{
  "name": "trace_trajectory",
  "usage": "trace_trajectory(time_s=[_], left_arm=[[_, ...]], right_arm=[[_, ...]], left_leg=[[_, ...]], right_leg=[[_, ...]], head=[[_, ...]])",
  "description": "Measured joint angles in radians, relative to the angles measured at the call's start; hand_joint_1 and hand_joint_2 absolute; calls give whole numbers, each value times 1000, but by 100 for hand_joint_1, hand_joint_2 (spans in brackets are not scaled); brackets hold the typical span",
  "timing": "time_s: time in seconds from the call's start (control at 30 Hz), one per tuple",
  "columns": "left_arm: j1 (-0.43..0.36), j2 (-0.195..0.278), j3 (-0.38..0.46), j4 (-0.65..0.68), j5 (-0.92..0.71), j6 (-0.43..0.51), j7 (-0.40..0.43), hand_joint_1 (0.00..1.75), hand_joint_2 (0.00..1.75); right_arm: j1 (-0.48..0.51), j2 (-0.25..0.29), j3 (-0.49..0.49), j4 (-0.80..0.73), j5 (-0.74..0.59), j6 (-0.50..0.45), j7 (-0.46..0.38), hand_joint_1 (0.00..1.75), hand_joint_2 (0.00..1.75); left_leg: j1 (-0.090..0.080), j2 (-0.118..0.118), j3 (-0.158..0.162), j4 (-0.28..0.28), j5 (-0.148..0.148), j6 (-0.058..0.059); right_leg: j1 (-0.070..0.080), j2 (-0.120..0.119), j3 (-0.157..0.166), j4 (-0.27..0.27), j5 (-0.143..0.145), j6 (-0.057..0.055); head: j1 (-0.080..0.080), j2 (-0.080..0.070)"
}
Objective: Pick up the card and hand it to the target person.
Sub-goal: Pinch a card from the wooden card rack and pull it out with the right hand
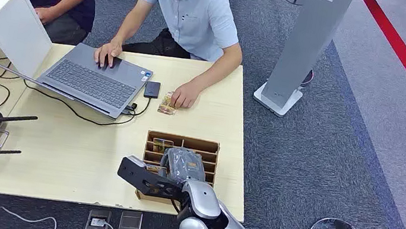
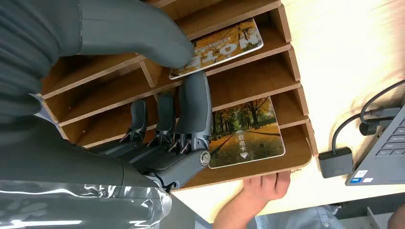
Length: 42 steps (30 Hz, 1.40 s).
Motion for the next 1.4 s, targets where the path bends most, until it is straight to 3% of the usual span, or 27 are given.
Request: trace_trajectory(time_s=[0.3, 0.4, 0.47, 0.6, 0.67, 0.83, 1.0, 1.4], left_arm=[[0, 0, 0, 0, -2, 0, 0, 0, 0], [0, 0, 0, 0, -2, 0, 0, 0, 0], [0, 0, 0, 0, -2, 0, 0, 0, 0], [0, 0, 0, 0, -2, 0, 0, 0, 0], [0, 0, 0, 0, -2, 0, 0, 0, 0], [0, 0, 0, 0, -2, 0, -1, 0, 0], [0, -1, 0, 0, -2, 2, -2, 0, 0], [0, -1, 0, 0, 5, 17, -5, 0, 0]], right_arm=[[0, 0, 0, 0, -2, -2, 0, 96, 175], [0, 0, 0, 0, -8, -1, 0, 98, 175], [0, 0, 0, 0, -13, -1, 0, 108, 175], [0, 0, 0, 0, -16, 0, 0, 162, 175], [-1, 0, 1, 0, -19, -1, 0, 174, 175], [-1, -1, 3, 0, -32, -4, 0, 175, 175], [-2, -1, 6, 0, -41, -9, 0, 154, 175], [-19, -4, 19, 6, -82, -58, 0, 154, 175]], left_leg=[[0, 0, 0, 0, 0, 0], [0, 0, 0, 0, 0, 0], [0, 0, 1, 0, 0, 0], [0, 0, 1, 0, 0, 0], [0, 0, 1, 0, 0, 0], [0, 0, 1, 0, 0, 0], [0, 0, 0, 0, 0, 0], [0, 0, 0, 0, 0, 0]], right_leg=[[0, 0, 0, 0, 0, 0], [0, 0, 0, 0, 0, 0], [0, 0, 0, 0, 0, 0], [0, 0, 1, 0, 0, 0], [0, 0, 1, 0, 0, 0], [0, 0, 1, 0, 0, 0], [0, 0, 1, 0, 0, 0], [0, 0, 1, 0, 0, 0]], head=[[0, 0], [0, 0], [0, 0], [0, 0], [0, 0], [1, 0], [0, 0], [0, 0]])
